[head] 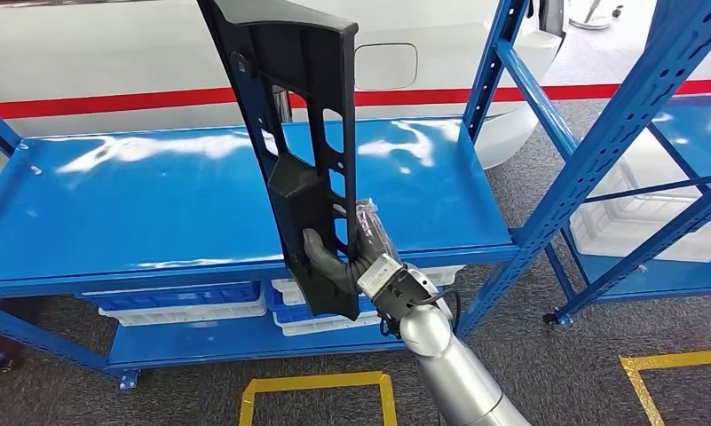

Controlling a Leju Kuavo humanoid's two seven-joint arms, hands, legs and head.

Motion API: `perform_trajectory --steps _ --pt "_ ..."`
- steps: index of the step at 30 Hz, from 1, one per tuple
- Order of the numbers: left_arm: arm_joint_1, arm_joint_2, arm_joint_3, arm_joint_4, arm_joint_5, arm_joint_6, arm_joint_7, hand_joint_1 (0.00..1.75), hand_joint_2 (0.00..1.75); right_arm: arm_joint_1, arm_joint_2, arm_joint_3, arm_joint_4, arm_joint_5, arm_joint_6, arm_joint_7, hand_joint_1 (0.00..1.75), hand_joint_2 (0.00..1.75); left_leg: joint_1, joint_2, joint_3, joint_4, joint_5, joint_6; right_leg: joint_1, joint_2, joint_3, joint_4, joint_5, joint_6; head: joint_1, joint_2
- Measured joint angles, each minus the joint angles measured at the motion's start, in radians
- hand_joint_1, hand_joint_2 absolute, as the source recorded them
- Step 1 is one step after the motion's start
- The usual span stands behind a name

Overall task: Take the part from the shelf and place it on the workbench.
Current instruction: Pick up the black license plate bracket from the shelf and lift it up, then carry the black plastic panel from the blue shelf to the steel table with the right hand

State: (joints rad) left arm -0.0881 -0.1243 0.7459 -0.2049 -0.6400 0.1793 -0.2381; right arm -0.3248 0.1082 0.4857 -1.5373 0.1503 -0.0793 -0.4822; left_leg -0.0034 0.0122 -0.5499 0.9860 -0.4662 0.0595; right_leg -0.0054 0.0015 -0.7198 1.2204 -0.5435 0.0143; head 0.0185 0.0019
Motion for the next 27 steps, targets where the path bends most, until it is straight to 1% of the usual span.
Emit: perform_trajectory --steps 1,2,3,4,5,6,7,8,9,10,11,12,13,14,15,16,17,18,19,20,21,22,23,25,26,27 --pt "0.000 -0.002 0.001 0.000 0.001 0.000 -0.001 0.00 1.75 0.004 0.000 -0.003 0.000 0.001 0.001 0.000 1.75 1.75 0.000 0.001 -0.015 0.001 0.010 -0.002 -0.003 0.000 -0.006 0.053 -0.019 0.005 0.000 0.000" --pt "0.001 -0.003 0.002 0.000 0.001 0.000 -0.001 0.00 1.75 0.007 -0.001 -0.005 0.000 0.002 0.002 0.000 1.75 1.75 0.001 0.002 -0.029 0.002 0.020 -0.004 -0.005 0.000 0.001 0.081 -0.018 0.016 0.000 0.000" --pt "0.001 -0.004 0.003 0.000 0.001 0.000 -0.002 0.00 1.75 0.009 -0.001 -0.007 0.000 0.003 0.003 0.000 1.75 1.75 0.001 0.003 -0.042 0.004 0.029 -0.007 -0.008 0.000 0.025 0.074 0.001 0.031 0.000 0.000" --pt "0.001 -0.004 0.004 0.000 0.001 0.000 -0.002 0.00 1.75 0.011 -0.001 -0.008 0.000 0.004 0.004 0.000 1.75 1.75 0.002 0.004 -0.054 0.006 0.036 -0.011 -0.010 -0.001 0.067 0.030 0.024 0.043 0.000 0.000" --pt "0.001 -0.004 0.004 0.000 0.001 0.000 -0.002 0.00 1.75 0.011 0.000 -0.009 0.000 0.004 0.004 0.000 1.75 1.75 0.002 0.004 -0.065 0.011 0.042 -0.015 -0.013 -0.001 0.121 -0.042 0.035 0.050 0.000 0.000" --pt "0.001 -0.005 0.004 0.000 0.001 0.000 -0.003 0.00 1.75 0.011 0.000 -0.009 -0.001 0.004 0.004 0.000 1.75 1.75 0.002 0.004 -0.073 0.016 0.047 -0.020 -0.011 -0.001 0.177 -0.119 0.032 0.050 0.000 0.000" --pt "0.000 -0.005 0.005 0.000 0.001 0.000 -0.004 0.00 1.75 0.011 0.001 -0.010 -0.003 0.004 0.004 0.000 1.75 1.75 0.001 0.003 -0.078 0.021 0.052 -0.025 -0.010 -0.001 0.216 -0.181 0.021 0.045 -0.001 0.000" --pt "0.001 -0.005 0.005 0.000 0.001 0.000 -0.006 0.00 1.75 0.012 0.002 -0.011 -0.005 0.004 0.004 0.000 1.75 1.75 0.000 0.003 -0.082 0.024 0.057 -0.030 -0.007 0.000 0.238 -0.217 0.007 0.037 -0.001 0.000" --pt "0.001 -0.006 0.006 0.000 0.001 0.000 -0.009 0.00 1.75 0.013 0.003 -0.012 -0.006 0.006 0.005 -0.001 1.75 1.75 -0.001 0.002 -0.084 0.026 0.063 -0.035 -0.005 0.000 0.245 -0.230 0.003 0.031 -0.002 0.000" --pt "0.001 -0.005 0.008 0.000 0.001 0.001 -0.012 0.00 1.75 0.014 0.003 -0.014 -0.006 0.008 0.005 -0.001 1.75 1.75 0.001 0.001 -0.085 0.028 0.066 -0.039 -0.009 0.000 0.240 -0.230 0.006 0.024 -0.002 0.000" --pt "0.002 -0.005 0.010 0.000 0.001 0.002 -0.014 0.00 1.75 0.015 0.003 -0.015 -0.007 0.010 0.005 -0.001 1.75 1.75 0.004 -0.001 -0.089 0.034 0.056 -0.044 -0.012 -0.001 0.238 -0.229 0.011 0.015 -0.002 0.000" --pt "0.002 -0.005 0.012 0.000 0.001 0.003 -0.015 0.00 1.75 0.017 0.003 -0.017 -0.007 0.013 0.005 -0.001 1.75 1.75 0.006 -0.002 -0.097 0.054 0.031 -0.050 -0.015 -0.002 0.233 -0.229 0.018 0.005 -0.002 0.000" --pt "0.003 -0.005 0.014 0.000 0.001 0.003 -0.016 0.00 1.75 0.018 0.004 -0.019 -0.007 0.015 0.005 -0.001 1.75 1.75 0.009 -0.004 -0.109 0.090 -0.008 -0.056 -0.018 -0.003 0.227 -0.229 0.025 -0.005 -0.003 0.000" --pt "0.003 -0.006 0.015 0.001 0.001 0.004 -0.016 0.00 1.75 0.019 0.004 -0.021 -0.008 0.016 0.005 -0.001 1.75 1.75 0.011 -0.005 -0.125 0.144 -0.054 -0.062 -0.016 -0.004 0.219 -0.228 0.033 -0.011 -0.004 0.000" --pt "0.003 -0.006 0.016 0.001 0.002 0.004 -0.016 0.00 1.75 0.021 0.005 -0.023 -0.008 0.018 0.005 -0.001 1.75 1.75 0.013 -0.005 -0.142 0.206 -0.094 -0.066 -0.014 -0.005 0.208 -0.226 0.040 -0.015 -0.005 0.000" --pt "0.003 -0.007 0.018 0.001 0.002 0.004 -0.017 0.00 1.75 0.023 0.005 -0.025 -0.008 0.018 0.005 -0.002 1.75 1.75 0.014 -0.006 -0.153 0.257 -0.115 -0.068 -0.012 -0.005 0.196 -0.222 0.046 -0.015 -0.005 0.000" --pt "0.004 -0.007 0.019 0.001 0.002 0.005 -0.019 0.00 1.75 0.025 0.005 -0.027 -0.008 0.019 0.006 -0.003 1.75 1.75 0.015 -0.006 -0.153 0.285 -0.116 -0.069 -0.011 -0.005 0.184 -0.216 0.050 -0.014 -0.005 0.000" --pt "0.004 -0.007 0.020 0.001 0.002 0.006 -0.021 0.00 1.75 0.027 0.005 -0.029 -0.008 0.017 0.009 -0.004 1.75 1.75 0.016 -0.006 -0.133 0.276 -0.098 -0.068 -0.011 -0.005 0.171 -0.209 0.054 -0.013 -0.005 0.000" --pt "0.004 -0.007 0.022 0.001 0.002 0.008 -0.023 0.00 1.75 0.029 0.005 -0.030 -0.008 0.015 0.012 -0.006 1.75 1.75 0.016 -0.006 -0.098 0.235 -0.071 -0.066 -0.011 -0.004 0.160 -0.201 0.057 -0.011 -0.005 0.000" --pt "0.003 -0.007 0.022 0.001 0.002 0.009 -0.025 0.00 1.75 0.030 0.005 -0.031 -0.008 0.013 0.015 -0.009 1.75 1.75 0.017 -0.008 -0.056 0.175 -0.056 -0.064 -0.011 -0.004 0.151 -0.195 0.060 -0.009 -0.005 0.000" --pt "0.002 -0.007 0.023 0.001 0.002 0.010 -0.027 0.00 1.75 0.031 0.006 -0.033 -0.009 0.009 0.017 -0.011 1.75 1.75 0.016 -0.011 -0.018 0.116 -0.048 -0.061 -0.010 -0.004 0.143 -0.190 0.063 -0.005 -0.005 0.000" --pt "0.002 -0.008 0.023 0.001 0.001 0.011 -0.029 0.00 1.75 0.032 0.006 -0.034 -0.011 0.007 0.019 -0.013 1.75 1.75 0.013 -0.015 0.006 0.076 -0.050 -0.057 -0.009 -0.004 0.138 -0.187 0.068 0.002 -0.005 0.000" --pt "0.002 -0.008 0.023 0.001 0.001 0.011 -0.030 0.00 1.75 0.032 0.007 -0.035 -0.013 0.005 0.020 -0.014 1.75 1.75 0.010 -0.018 0.015 0.054 -0.057 -0.052 -0.008 -0.004 0.134 -0.187 0.073 0.009 -0.004 0.000" --pt "0.002 -0.010 0.024 0.001 0.000 0.012 -0.031 0.00 1.75 0.035 0.009 -0.038 -0.018 0.003 0.021 -0.017 1.75 1.75 0.003 -0.018 0.010 0.047 -0.047 -0.038 -0.007 -0.004 0.129 -0.188 0.084 0.026 -0.004 0.000" --pt "0.002 -0.010 0.024 0.001 -0.001 0.011 -0.031 0.00 1.75 0.038 0.009 -0.040 -0.021 0.004 0.022 -0.017 1.75 1.75 0.003 -0.015 0.006 0.043 -0.039 -0.030 -0.008 -0.003 0.125 -0.184 0.081 0.031 -0.004 0.000" --pt "0.002 -0.011 0.024 0.001 -0.002 0.010 -0.031 0.00 1.75 0.040 0.009 -0.042 -0.023 0.004 0.021 -0.018 1.75 1.75 0.004 -0.013 0.000 0.039 -0.029 -0.020 -0.007 -0.003 0.117 -0.171 0.067 0.032 -0.003 0.000"
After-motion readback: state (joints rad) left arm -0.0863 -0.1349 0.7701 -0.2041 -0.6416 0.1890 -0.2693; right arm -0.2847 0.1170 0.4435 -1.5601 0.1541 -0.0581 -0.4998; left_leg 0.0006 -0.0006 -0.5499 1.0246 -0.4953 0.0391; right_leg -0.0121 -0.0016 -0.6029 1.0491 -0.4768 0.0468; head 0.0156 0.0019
